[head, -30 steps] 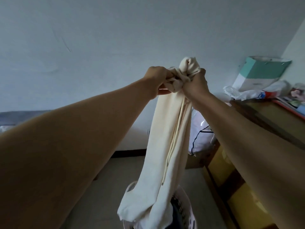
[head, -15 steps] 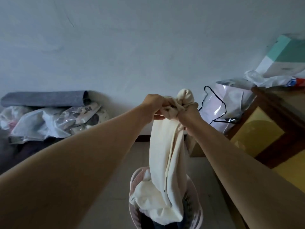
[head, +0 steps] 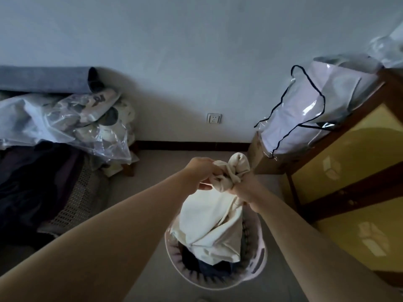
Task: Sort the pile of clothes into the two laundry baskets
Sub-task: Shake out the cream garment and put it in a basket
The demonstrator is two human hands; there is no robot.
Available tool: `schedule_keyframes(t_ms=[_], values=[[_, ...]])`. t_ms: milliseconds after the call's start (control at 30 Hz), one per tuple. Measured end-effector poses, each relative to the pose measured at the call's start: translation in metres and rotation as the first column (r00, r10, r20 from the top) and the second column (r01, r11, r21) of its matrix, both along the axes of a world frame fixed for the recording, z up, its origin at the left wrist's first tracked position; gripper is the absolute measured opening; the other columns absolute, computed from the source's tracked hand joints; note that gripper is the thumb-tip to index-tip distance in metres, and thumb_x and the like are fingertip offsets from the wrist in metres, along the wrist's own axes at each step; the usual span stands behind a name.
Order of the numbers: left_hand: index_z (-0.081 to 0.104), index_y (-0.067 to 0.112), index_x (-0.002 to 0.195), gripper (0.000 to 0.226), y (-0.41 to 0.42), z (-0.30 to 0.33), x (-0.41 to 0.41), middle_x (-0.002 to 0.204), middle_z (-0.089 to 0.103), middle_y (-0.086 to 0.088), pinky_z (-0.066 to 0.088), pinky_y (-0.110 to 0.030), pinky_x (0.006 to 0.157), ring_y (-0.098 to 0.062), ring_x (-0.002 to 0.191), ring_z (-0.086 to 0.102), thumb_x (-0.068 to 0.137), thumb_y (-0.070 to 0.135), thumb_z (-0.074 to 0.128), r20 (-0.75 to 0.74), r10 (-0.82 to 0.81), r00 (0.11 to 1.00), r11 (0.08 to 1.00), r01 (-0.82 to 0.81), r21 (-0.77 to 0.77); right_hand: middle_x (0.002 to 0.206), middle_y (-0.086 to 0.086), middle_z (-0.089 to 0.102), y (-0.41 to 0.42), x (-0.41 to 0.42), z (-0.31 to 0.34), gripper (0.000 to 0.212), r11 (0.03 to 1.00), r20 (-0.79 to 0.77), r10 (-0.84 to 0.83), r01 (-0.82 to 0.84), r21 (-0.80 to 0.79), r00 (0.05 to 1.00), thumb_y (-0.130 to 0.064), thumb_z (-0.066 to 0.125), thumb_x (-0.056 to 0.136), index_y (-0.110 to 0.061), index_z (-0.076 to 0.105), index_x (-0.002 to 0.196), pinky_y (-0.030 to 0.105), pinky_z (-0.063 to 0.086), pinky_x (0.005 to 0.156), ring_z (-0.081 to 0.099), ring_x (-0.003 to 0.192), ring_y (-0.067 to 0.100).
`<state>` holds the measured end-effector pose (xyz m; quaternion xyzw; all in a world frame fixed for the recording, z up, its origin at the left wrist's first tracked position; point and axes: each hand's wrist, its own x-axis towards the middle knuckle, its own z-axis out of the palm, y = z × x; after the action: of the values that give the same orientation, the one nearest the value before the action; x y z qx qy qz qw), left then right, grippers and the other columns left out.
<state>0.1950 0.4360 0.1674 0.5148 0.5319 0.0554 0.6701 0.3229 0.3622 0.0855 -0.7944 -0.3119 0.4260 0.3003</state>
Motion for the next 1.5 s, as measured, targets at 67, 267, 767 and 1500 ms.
schedule_keyframes(t_ms=[67, 267, 767, 1500], values=[[0.062, 0.016, 0.106, 0.024, 0.001, -0.024, -0.003, 0.081, 0.063, -0.004, 0.048, -0.026, 0.061, -0.015, 0.067, 0.059, 0.084, 0.006, 0.062, -0.031, 0.003, 1.000, 1.000, -0.003, -0.023, 0.099, 0.011, 0.064, 0.001, -0.007, -0.013, 0.088, 1.000, -0.024, -0.008, 0.008, -0.031, 1.000, -0.053, 0.061, 0.047, -0.005, 0.045, 0.119, 0.049, 0.059, 0.063, 0.066, 0.087, 0.024], [0.061, 0.024, 0.102, 0.024, -0.005, -0.109, -0.015, 0.079, 0.065, 0.001, 0.048, -0.028, 0.065, -0.014, 0.072, 0.063, 0.083, 0.010, 0.065, -0.091, -0.006, 0.996, 0.998, 0.001, -0.058, 0.092, 0.003, 0.058, -0.012, -0.020, -0.056, 0.026, 0.971, 0.276, 0.158, -0.099, -0.217, 0.948, -0.023, 0.061, 0.083, -0.010, 0.050, 0.101, 0.029, 0.048, 0.087, 0.057, 0.089, 0.023], [0.002, 0.051, 0.146, 0.092, -0.051, -0.350, -0.051, 0.158, -0.021, 0.001, 0.029, -0.051, 0.112, -0.036, 0.144, 0.018, 0.085, 0.008, 0.056, -0.584, -0.644, 0.494, 0.652, 0.754, -0.081, 0.154, 0.003, -0.029, -0.052, -0.031, -0.265, 0.125, 0.635, -0.022, 0.596, -0.488, -0.599, 0.803, -0.040, 0.079, 0.071, -0.047, -0.023, 0.142, 0.066, 0.014, 0.111, -0.018, 0.144, 0.036], [0.030, 0.024, 0.148, 0.056, -0.096, -0.572, -0.030, 0.149, 0.036, -0.004, 0.036, -0.034, 0.105, -0.024, 0.138, 0.035, 0.096, 0.023, 0.050, -0.641, -0.740, 0.204, 0.387, 0.909, -0.157, 0.157, 0.015, -0.003, -0.093, -0.053, -0.501, 0.074, 0.432, -0.046, 0.776, -0.583, -0.689, 0.629, -0.039, 0.047, 0.096, -0.024, 0.000, 0.151, 0.046, 0.016, 0.118, 0.009, 0.144, 0.035]])
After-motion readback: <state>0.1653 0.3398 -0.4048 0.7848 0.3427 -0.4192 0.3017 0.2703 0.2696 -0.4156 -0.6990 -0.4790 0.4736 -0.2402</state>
